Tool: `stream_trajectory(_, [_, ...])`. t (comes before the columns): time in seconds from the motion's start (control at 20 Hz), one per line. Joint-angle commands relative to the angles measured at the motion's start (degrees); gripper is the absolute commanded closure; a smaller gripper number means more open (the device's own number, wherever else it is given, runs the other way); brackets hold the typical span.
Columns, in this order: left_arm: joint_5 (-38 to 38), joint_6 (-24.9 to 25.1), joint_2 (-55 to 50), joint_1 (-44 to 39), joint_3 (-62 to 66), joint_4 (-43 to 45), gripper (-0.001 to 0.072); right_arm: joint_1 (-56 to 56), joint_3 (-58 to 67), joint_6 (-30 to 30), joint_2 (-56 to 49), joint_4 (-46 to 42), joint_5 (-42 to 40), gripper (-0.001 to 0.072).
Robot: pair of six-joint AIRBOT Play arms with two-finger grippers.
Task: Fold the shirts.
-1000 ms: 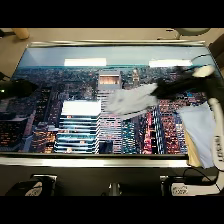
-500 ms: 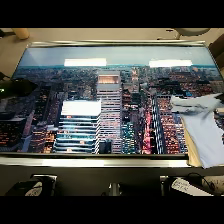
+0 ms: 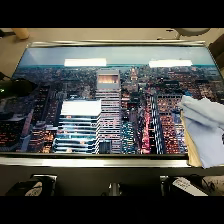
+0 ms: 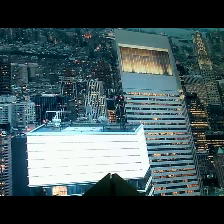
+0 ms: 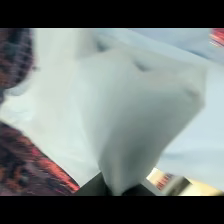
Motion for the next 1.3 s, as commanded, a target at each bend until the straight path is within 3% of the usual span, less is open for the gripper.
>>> stream_trajectory(0.0, [0.0,0.1,0.0,0.0,0.0,0.0,0.0679,-1.0,-8.0,1.1,2.8,-16.6,4.2,0.0694])
stream_trajectory(0.15, [0.0,0.1,0.0,0.0,0.0,0.0,0.0679,-1.0,-22.5,1.4,7.7,-23.3,0.2,0.0693])
stream_trajectory(0.2, [0.0,0.1,0.0,0.0,0.0,0.0,0.0679,-1.0,-26.8,2.8,8.4,-22.7,-1.6,0.0633])
stream_trajectory(0.3, [0.0,0.0,0.0,0.0,0.0,0.0,0.0679,-1.0,-31.2,2.1,8.4,-18.4,-6.2,0.0018])
stream_trajectory(0.45, [0.2,0.1,0.0,0.0,0.2,0.0,0.068,-1.0,-25.0,-2.4,8.5,-12.2,-14.2,0.0003])
stream_trajectory(0.6, [2.0,1.7,-2.4,-0.7,4.9,3.8,0.0683,4.6,-8.6,-3.5,8.4,-8.9,-25.4,0.0008])
stream_trajectory(0.65, [1.8,-0.5,-4.5,-2.1,8.1,10.5,0.0684,9.0,-4.0,-4.0,8.4,-8.9,-29.0,0.0018])
stream_trajectory(0.75, [-1.5,-9.6,-11.2,-6.8,15.0,30.5,0.0683,22.2,1.4,-4.6,8.4,-9.5,-33.8,0.0044])
stream_trajectory(0.85, [-5.4,-12.5,-16.7,-10.6,17.1,37.0,0.0675,37.8,1.5,-4.3,7.2,-13.4,-32.6,0.0044])
stream_trajectory(0.9, [-8.2,-13.6,-18.7,-11.7,16.5,35.0,0.0612,46.1,1.5,-3.0,4.9,-17.4,-28.4,0.0043])
stream_trajectory(0.95, [-13.1,-14.4,-20.7,-12.9,15.5,31.6,0.0388,51.8,1.5,-2.3,2.2,-19.5,-23.9,0.0042])
stream_trajectory(1.0, [-17.9,-14.3,-22.2,-13.9,13.9,28.3,0.0092,55.8,1.5,-2.8,-1.0,-18.8,-19.2,0.0042])
stream_trajectory(1.05, [-20.1,-12.9,-22.6,-15.0,11.1,26.4,0.0037,58.4,1.5,-4.1,-4.7,-16.2,-13.6,0.0042])
stream_trajectory(1.1, [-19.0,-12.0,-21.5,-16.3,7.4,25.9,0.0038,59.6,1.5,-4.7,-8.0,-13.2,-8.5,0.0042])
stream_trajectory(1.25, [-9.2,-17.4,-16.4,-17.0,-0.8,26.2,0.0039,59.8,1.5,-3.3,-13.2,-11.1,-3.7,0.0042])
